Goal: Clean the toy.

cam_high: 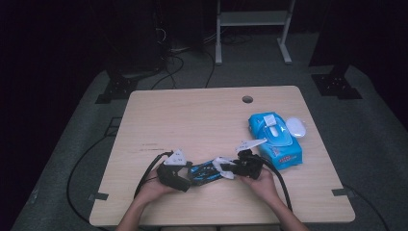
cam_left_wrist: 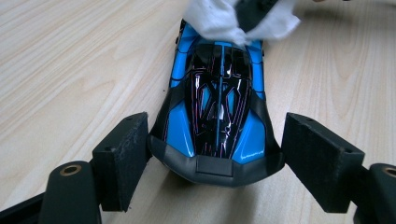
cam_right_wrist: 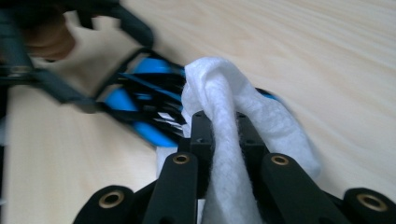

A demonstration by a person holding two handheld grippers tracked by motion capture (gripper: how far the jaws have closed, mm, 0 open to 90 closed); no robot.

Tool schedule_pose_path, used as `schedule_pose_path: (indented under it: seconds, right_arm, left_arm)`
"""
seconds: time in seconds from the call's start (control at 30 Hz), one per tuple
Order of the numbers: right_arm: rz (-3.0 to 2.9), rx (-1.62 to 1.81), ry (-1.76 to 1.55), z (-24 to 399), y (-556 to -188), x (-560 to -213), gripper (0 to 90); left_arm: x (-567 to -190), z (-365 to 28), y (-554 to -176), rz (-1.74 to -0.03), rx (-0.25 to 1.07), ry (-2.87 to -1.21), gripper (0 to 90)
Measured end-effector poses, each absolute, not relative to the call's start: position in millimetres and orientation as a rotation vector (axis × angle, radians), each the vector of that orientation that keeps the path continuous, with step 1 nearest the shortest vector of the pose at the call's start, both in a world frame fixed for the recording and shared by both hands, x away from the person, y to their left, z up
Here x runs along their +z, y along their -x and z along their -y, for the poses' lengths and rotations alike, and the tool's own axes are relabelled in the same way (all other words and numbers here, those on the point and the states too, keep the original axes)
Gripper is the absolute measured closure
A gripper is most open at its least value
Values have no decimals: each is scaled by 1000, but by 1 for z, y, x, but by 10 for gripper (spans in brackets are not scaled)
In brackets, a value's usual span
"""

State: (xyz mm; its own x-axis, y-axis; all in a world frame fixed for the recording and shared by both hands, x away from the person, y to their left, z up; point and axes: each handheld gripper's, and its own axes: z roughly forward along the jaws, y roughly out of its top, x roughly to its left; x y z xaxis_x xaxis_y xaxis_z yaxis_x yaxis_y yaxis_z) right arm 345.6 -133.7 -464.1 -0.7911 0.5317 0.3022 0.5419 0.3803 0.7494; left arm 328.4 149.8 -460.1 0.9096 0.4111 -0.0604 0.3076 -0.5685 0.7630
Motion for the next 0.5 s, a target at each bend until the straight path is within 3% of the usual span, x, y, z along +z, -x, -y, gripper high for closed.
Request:
schedule_pose_path:
  seconds: [0.17, 0.37, 0.5]
  right_arm:
    - [2673, -1405, 884, 115, -337, -459, 809]
    - [2624, -1414, 1080, 148, -352, -467, 811]
    - [2656, -1399, 1102, 147, -349, -466, 811]
  left_arm:
    - [-461, -152, -329, -508, 147, -2216, 238]
    - [-460, -148, -329, -505, 159, -2224, 238]
    - [-461, -147, -330, -499, 151, -2229, 237]
